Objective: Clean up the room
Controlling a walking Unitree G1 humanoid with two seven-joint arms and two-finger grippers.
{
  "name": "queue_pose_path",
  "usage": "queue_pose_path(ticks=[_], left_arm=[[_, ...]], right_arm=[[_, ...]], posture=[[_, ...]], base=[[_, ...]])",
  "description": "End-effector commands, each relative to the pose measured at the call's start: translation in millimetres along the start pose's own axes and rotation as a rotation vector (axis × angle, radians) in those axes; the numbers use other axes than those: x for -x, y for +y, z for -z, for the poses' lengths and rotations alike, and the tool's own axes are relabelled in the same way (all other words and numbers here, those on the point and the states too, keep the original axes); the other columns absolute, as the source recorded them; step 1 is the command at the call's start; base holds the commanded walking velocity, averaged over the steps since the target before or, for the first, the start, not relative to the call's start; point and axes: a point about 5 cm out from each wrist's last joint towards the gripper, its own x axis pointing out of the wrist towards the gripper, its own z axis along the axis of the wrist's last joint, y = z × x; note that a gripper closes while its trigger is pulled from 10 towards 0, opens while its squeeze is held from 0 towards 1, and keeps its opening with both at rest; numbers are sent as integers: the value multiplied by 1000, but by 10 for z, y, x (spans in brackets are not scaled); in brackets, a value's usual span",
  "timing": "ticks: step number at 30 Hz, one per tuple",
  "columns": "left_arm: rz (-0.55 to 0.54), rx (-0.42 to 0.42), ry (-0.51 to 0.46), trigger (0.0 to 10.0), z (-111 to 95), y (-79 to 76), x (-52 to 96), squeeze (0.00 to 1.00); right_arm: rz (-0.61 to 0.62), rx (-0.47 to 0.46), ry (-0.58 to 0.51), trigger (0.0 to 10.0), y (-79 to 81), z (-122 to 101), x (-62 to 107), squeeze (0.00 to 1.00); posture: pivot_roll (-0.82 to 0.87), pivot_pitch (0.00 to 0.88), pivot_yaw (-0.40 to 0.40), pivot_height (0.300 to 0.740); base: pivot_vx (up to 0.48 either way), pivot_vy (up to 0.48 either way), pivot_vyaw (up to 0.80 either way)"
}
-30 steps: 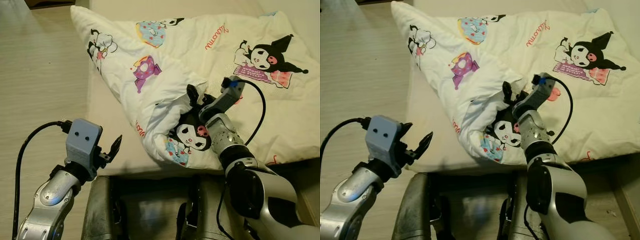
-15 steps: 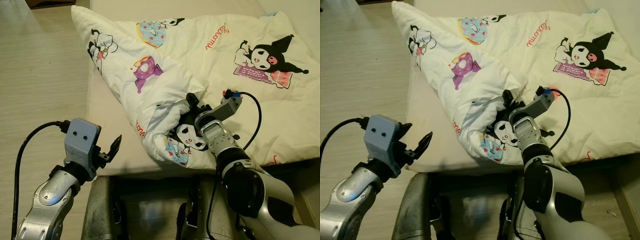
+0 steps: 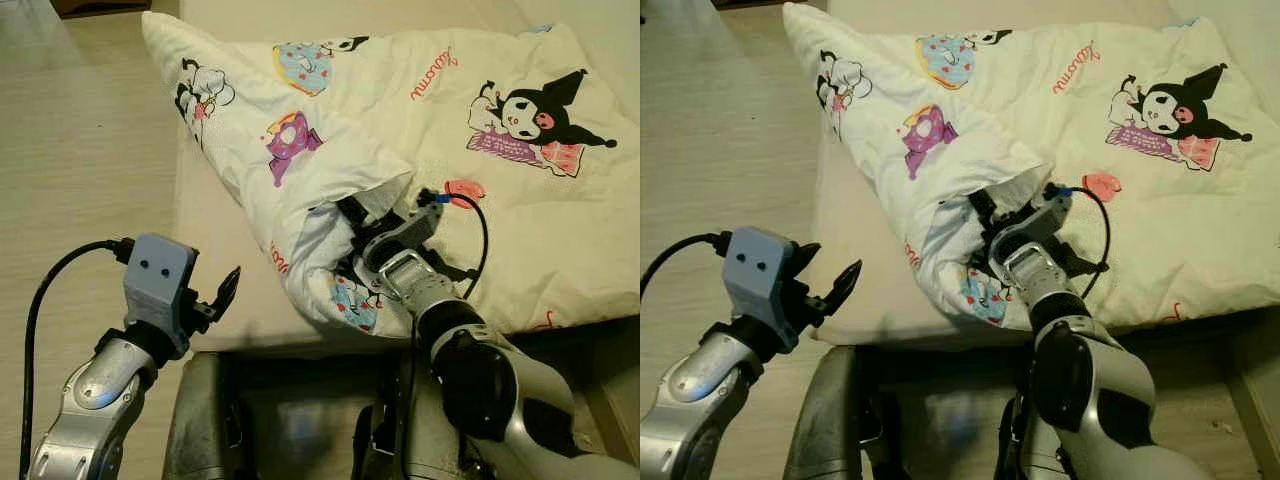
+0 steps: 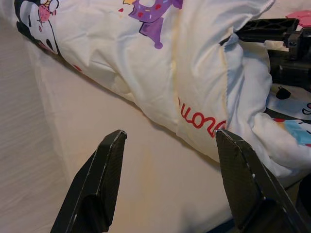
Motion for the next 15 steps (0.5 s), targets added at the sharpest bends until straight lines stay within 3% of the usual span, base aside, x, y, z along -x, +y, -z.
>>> queue_pose_path(ticks=[1, 7, 10, 15], left_arm=[[1, 14, 13, 10000, 20, -12, 40, 0], [1, 16, 13, 10000, 20, -15, 38, 0], [1, 21, 15, 10000, 25, -23, 43, 0], [0, 34, 18, 10000, 35, -38, 50, 0]], right_arm=[[-16, -8, 30, 10000, 13, 79, -4, 0], [-55, -6, 22, 10000, 80, 68, -27, 0], [10, -6, -8, 10000, -23, 13, 9, 0], [36, -130, -84, 10000, -130, -119, 68, 0]], posture=[[148, 424, 24, 575], [150, 423, 22, 575], [149, 425, 21, 575], [147, 428, 21, 575]], base=[[0, 0, 0], [0, 0, 0], [0, 0, 0], [0, 0, 0]])
